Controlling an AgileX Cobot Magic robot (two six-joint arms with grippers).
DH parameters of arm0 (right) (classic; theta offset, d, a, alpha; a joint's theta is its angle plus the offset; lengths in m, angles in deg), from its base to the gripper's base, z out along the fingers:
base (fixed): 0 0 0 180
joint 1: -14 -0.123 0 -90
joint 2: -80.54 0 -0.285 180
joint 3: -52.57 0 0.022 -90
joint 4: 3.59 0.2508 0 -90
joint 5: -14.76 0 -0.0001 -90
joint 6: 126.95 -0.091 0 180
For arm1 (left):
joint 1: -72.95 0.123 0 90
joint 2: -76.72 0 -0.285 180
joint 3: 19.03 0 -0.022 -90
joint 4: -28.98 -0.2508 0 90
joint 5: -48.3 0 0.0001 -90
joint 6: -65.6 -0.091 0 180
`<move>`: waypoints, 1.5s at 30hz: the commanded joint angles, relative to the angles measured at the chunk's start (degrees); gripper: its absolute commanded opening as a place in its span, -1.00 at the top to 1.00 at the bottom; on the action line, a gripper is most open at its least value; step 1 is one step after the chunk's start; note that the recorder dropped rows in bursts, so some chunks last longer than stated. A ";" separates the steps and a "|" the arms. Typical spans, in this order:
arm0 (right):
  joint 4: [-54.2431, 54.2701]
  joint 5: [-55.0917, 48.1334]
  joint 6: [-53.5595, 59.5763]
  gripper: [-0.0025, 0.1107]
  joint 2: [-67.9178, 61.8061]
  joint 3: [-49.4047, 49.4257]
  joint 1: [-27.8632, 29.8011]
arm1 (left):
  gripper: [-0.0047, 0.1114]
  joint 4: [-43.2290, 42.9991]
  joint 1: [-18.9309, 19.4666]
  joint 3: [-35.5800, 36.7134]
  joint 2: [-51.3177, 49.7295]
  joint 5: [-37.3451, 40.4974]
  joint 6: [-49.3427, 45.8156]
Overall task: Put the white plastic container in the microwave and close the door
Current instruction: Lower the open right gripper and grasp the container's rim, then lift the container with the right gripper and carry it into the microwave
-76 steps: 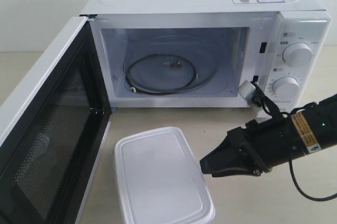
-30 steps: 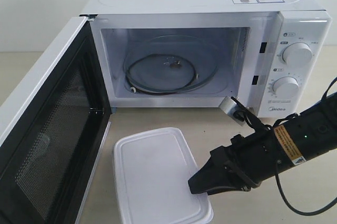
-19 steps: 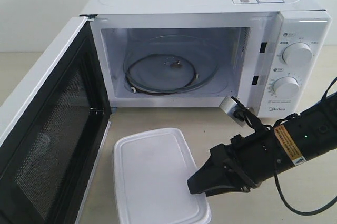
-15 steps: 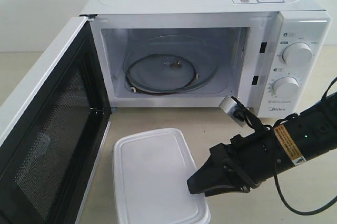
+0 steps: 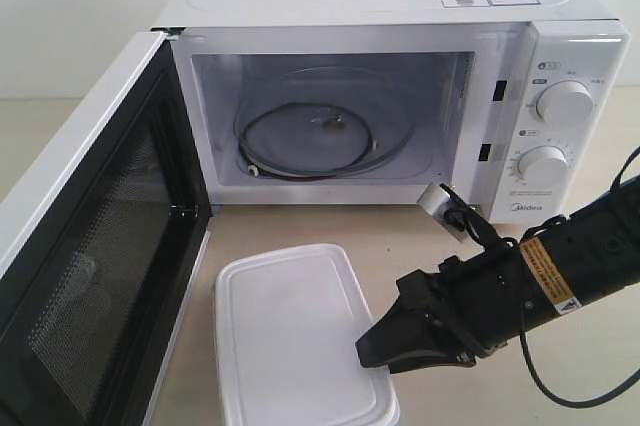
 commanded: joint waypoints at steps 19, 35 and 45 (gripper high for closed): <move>0.15 -4.97 1.13 0.96 -0.06 0.04 -4.70 | 0.84 0.15 0.15 0.19 0.17 0.03 -0.26; 3.00 -6.71 2.87 0.96 4.17 0.04 -4.58 | 0.84 0.15 0.15 0.19 0.17 0.03 -0.26; 9.78 -7.78 6.36 0.96 4.24 0.04 -4.58 | 0.84 0.15 0.15 0.19 0.17 0.03 -0.26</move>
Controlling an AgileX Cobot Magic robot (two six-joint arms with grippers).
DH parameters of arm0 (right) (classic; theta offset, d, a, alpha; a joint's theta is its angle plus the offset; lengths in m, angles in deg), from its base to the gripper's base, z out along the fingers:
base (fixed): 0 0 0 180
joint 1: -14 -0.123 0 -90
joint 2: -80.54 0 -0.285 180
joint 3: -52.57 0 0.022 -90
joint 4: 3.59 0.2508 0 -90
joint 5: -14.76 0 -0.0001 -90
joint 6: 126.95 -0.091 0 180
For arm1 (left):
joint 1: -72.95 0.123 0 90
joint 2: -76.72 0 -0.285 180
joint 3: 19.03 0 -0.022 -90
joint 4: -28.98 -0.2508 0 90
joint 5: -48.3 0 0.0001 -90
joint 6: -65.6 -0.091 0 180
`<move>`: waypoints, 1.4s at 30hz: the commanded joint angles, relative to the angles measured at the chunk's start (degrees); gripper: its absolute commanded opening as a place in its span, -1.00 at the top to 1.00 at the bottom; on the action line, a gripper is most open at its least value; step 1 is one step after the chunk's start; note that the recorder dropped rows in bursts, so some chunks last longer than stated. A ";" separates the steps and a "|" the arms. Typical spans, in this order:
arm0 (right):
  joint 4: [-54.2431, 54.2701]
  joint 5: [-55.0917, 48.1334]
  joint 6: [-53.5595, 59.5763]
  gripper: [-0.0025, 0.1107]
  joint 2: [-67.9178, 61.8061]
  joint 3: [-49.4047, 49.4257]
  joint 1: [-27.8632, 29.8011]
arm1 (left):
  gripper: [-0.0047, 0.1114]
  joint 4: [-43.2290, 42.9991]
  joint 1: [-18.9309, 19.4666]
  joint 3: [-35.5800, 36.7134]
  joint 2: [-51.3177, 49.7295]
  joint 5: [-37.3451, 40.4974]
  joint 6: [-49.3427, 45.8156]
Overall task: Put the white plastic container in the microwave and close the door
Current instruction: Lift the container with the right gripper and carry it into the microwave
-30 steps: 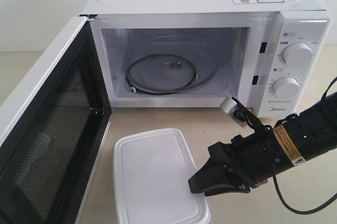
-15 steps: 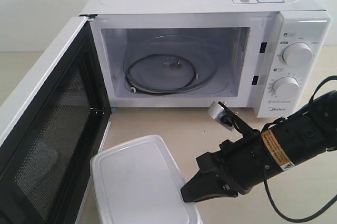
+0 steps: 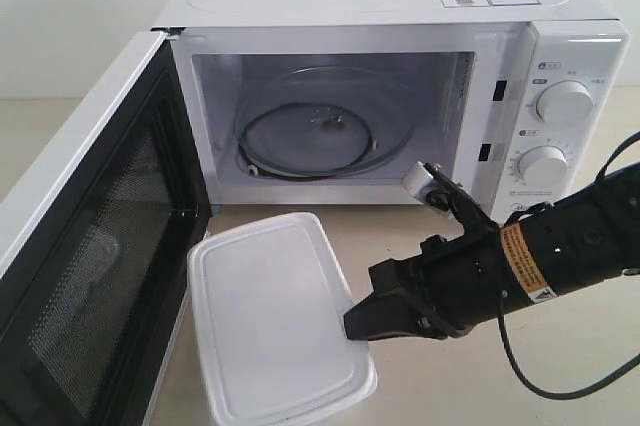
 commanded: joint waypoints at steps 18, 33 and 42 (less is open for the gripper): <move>12.36 0.17 5.57 0.96 0.57 0.00 -0.05 | 0.84 0.15 0.15 0.19 0.17 0.03 -0.26; 26.22 0.39 9.46 0.96 0.57 1.66 -0.05 | 0.84 0.15 0.15 0.19 0.17 0.03 -0.26; 52.01 10.84 17.77 0.96 0.57 9.59 -0.05 | 0.84 0.15 0.15 0.19 0.17 0.03 -0.26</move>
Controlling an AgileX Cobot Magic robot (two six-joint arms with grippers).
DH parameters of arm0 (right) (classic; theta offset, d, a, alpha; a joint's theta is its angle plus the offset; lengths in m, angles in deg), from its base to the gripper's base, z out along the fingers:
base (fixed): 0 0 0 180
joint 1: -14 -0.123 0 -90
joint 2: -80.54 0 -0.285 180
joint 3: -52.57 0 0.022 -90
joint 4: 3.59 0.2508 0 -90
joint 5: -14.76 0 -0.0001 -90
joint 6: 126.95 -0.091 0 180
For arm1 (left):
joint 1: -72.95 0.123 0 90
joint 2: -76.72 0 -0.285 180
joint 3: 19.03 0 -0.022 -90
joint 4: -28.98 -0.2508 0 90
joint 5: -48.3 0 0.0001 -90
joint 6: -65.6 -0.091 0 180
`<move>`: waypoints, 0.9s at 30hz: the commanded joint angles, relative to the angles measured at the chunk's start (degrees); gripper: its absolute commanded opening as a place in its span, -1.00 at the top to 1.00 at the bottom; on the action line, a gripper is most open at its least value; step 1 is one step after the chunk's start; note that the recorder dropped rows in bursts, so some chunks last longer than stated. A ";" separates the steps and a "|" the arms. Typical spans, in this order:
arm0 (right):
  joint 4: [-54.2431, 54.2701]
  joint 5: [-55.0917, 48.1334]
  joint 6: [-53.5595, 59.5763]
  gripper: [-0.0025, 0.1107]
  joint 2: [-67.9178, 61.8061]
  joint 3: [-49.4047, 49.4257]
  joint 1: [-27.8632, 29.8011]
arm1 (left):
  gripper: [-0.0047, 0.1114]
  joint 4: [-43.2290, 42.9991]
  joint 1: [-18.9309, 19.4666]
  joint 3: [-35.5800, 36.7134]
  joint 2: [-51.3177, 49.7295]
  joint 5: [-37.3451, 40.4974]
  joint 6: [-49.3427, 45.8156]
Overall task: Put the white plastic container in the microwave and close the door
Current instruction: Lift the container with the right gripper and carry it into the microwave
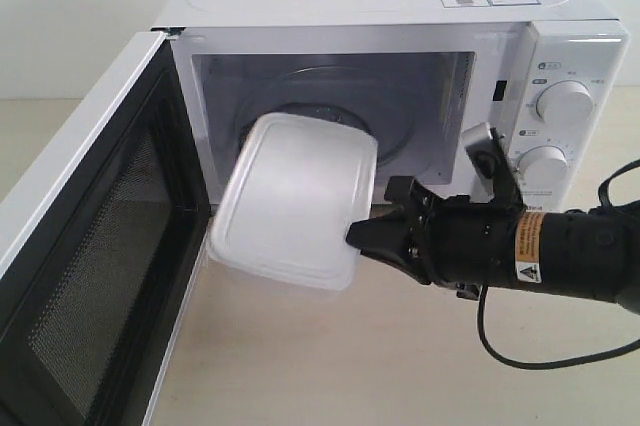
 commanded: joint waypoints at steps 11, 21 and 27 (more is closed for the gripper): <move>38.06 4.23 9.13 0.96 0.53 2.77 -8.55 | 0.84 0.15 0.15 0.19 0.17 0.03 -0.26; 52.10 -8.60 15.20 0.96 0.43 -4.10 -13.67 | 0.84 0.15 0.15 0.19 0.17 0.03 -0.26; 54.61 -10.97 14.99 0.96 0.43 -8.07 -13.67 | 0.84 0.15 0.15 0.19 0.17 0.03 -0.26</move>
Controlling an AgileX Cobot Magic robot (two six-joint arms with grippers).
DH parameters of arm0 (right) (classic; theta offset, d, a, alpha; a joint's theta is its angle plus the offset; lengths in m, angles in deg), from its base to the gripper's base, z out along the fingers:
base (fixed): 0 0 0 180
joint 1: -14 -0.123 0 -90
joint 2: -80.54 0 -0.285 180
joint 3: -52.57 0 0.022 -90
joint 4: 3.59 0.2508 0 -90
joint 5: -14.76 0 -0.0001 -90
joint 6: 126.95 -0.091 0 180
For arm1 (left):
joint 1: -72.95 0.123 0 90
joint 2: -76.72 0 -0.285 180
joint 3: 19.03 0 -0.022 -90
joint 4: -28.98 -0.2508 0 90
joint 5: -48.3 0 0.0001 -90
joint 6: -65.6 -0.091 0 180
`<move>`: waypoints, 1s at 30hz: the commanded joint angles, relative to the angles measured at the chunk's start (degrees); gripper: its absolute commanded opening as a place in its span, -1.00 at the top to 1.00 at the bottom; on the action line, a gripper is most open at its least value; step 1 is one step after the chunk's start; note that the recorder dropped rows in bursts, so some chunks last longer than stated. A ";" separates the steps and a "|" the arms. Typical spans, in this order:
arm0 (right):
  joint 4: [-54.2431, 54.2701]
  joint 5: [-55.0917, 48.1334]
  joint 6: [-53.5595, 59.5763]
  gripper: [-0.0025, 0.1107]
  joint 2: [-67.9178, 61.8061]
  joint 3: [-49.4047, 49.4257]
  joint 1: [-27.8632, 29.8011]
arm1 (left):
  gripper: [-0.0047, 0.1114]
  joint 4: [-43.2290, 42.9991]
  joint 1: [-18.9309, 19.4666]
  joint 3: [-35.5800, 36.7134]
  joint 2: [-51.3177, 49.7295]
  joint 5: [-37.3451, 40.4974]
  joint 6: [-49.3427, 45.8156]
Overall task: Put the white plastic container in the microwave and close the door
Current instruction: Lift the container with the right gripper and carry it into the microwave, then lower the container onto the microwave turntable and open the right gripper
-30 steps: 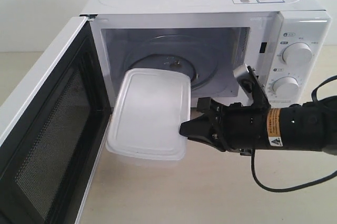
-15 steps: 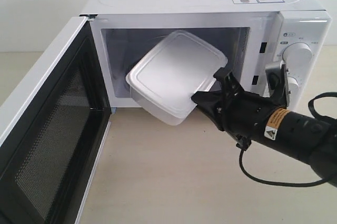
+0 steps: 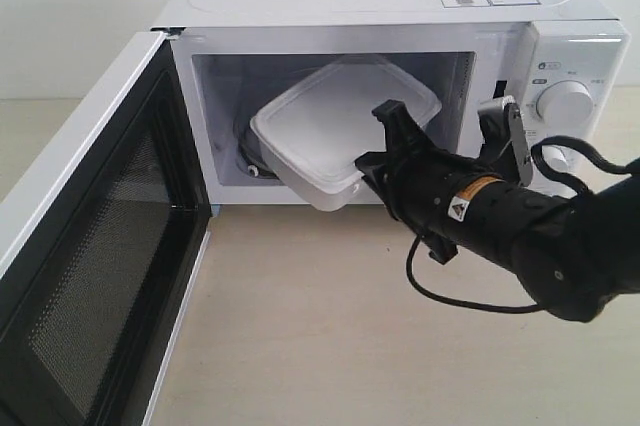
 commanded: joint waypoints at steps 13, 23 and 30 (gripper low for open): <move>12.13 -6.85 1.69 0.96 -1.05 -8.02 -0.21 | 0.84 0.15 0.15 0.19 0.17 0.03 -0.26; 11.93 -6.98 0.28 0.96 -6.36 -13.70 -1.34 | 0.84 0.15 0.15 0.19 0.17 0.03 -0.26; 11.93 -9.79 0.41 0.96 -7.28 -16.97 -1.34 | 0.84 0.15 0.15 0.19 0.17 0.03 -0.26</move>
